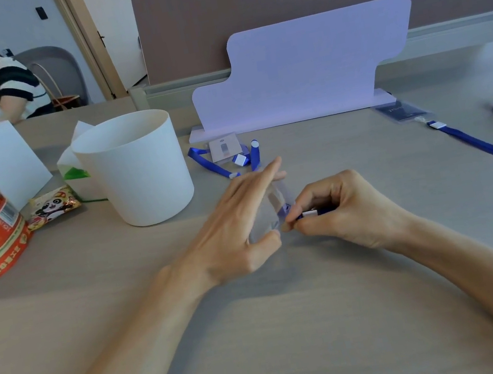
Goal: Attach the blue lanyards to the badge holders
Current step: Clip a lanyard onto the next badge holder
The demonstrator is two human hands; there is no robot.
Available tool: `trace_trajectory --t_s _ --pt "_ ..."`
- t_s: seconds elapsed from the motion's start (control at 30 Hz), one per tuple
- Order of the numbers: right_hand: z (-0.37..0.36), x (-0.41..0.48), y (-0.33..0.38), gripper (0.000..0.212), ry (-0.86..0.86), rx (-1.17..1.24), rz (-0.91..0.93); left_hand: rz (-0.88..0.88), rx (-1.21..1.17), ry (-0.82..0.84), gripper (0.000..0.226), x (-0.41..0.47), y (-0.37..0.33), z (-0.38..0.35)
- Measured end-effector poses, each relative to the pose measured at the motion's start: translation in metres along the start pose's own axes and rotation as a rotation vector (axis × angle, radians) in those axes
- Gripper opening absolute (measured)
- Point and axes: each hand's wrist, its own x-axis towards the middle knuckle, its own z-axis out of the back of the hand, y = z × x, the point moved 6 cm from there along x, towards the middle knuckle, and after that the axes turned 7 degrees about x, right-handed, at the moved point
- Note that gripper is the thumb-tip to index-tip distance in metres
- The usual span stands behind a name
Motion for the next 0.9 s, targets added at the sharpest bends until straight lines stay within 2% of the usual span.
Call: trace_trajectory --t_s 0.2,0.37,0.53,0.67,0.8,0.9 --pt "0.005 -0.001 0.002 0.022 -0.052 0.003 -0.01 -0.023 0.275 -0.154 0.063 0.0 0.008 0.013" --pt "0.011 0.001 -0.001 0.02 -0.125 -0.007 0.021 0.027 0.318 -0.229 0.042 0.0 0.01 0.017" --pt "0.013 0.0 -0.003 0.019 -0.152 -0.094 0.028 0.045 0.345 -0.25 0.04 0.002 0.013 0.015" --pt "0.023 0.001 -0.008 0.018 -0.289 -0.234 0.024 0.083 0.391 -0.259 0.041 0.004 0.019 0.015" --pt "0.037 0.004 -0.013 0.013 -0.385 -0.32 -0.011 0.152 0.402 -0.213 0.042 0.003 0.033 0.01" --pt "0.04 0.005 -0.019 0.014 -0.369 -0.466 -0.052 0.197 0.378 -0.142 0.039 0.002 0.044 0.001"
